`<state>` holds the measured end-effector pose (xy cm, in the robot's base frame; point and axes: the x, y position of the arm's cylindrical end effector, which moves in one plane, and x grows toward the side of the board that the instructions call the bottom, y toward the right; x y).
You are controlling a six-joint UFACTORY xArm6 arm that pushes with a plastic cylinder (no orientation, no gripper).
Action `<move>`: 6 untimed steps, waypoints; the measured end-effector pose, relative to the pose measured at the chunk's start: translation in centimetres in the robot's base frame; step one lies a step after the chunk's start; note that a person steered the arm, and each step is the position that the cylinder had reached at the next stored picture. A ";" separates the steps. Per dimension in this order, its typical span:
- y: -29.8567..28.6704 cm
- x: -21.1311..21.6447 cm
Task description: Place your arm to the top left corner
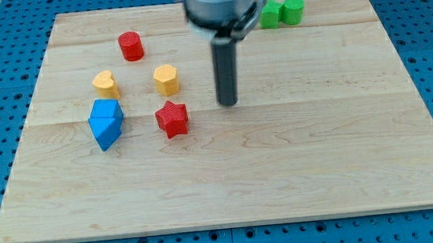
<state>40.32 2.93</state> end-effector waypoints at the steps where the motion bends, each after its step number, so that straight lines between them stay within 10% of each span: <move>1: 2.5 -7.7; 6: -20.5 -16.8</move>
